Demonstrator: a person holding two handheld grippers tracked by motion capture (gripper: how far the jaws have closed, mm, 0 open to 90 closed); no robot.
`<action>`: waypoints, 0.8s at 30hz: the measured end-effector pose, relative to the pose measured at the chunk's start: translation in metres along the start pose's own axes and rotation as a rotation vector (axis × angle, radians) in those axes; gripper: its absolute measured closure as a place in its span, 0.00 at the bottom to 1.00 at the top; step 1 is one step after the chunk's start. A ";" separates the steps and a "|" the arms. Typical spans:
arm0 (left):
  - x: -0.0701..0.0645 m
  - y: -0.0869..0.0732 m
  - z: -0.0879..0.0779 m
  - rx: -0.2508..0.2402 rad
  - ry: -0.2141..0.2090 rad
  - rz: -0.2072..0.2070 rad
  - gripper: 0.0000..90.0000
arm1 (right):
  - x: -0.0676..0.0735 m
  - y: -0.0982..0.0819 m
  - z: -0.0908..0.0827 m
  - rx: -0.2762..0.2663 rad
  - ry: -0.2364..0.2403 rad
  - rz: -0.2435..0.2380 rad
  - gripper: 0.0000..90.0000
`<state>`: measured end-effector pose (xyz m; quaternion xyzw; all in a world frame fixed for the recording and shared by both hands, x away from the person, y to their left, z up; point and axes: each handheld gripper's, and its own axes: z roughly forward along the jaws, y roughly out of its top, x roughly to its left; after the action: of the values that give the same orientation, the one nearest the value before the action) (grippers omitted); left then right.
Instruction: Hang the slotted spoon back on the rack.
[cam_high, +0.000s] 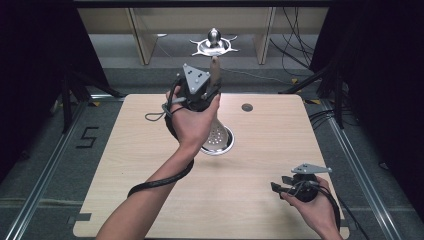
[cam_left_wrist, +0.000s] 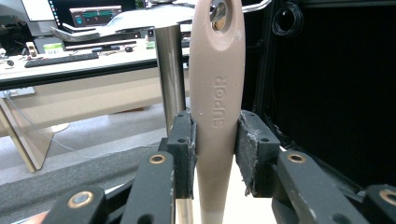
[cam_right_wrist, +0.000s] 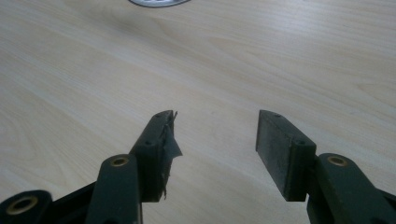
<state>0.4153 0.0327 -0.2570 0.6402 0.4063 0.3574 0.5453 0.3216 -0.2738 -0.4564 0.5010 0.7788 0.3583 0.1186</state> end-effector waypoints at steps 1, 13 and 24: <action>0.000 0.000 0.000 -0.001 0.001 -0.002 0.76 | -0.001 0.000 0.000 -0.002 -0.002 -0.006 0.53; 0.000 0.002 0.003 0.018 -0.003 -0.020 0.76 | 0.000 0.000 0.001 -0.002 0.000 -0.005 0.53; 0.002 0.001 0.006 0.003 -0.025 0.014 0.75 | 0.000 0.000 0.000 0.004 -0.002 -0.012 0.53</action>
<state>0.4220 0.0316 -0.2567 0.6484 0.3955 0.3525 0.5467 0.3217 -0.2742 -0.4567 0.4970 0.7824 0.3555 0.1206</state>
